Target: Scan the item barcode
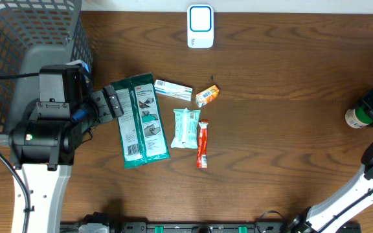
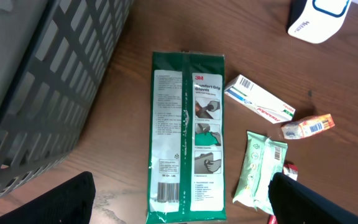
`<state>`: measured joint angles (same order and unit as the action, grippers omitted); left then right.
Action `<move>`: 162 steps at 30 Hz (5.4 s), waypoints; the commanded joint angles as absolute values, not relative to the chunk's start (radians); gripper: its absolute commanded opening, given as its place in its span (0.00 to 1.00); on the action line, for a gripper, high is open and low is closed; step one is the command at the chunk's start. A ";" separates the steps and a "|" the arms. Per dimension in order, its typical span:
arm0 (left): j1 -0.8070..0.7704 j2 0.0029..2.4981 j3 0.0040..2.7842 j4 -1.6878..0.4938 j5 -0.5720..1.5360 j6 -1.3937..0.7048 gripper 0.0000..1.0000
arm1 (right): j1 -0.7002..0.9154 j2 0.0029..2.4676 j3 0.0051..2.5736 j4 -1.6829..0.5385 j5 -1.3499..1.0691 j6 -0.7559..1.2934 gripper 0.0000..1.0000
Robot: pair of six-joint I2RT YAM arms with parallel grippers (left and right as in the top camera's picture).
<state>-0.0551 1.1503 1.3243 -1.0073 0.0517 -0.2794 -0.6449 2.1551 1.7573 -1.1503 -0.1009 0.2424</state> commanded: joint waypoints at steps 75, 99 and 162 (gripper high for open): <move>-0.054 1.150 1.332 -1.009 0.040 -0.259 0.90 | 0.245 1.946 1.590 -1.103 -0.010 0.394 0.17; -0.054 1.150 1.332 -1.009 0.040 -0.259 0.90 | 0.146 1.906 1.466 -1.097 0.041 0.228 0.85; -0.054 1.150 1.333 -1.009 0.040 -0.259 0.90 | 0.188 1.660 1.951 -1.282 -0.003 0.147 0.01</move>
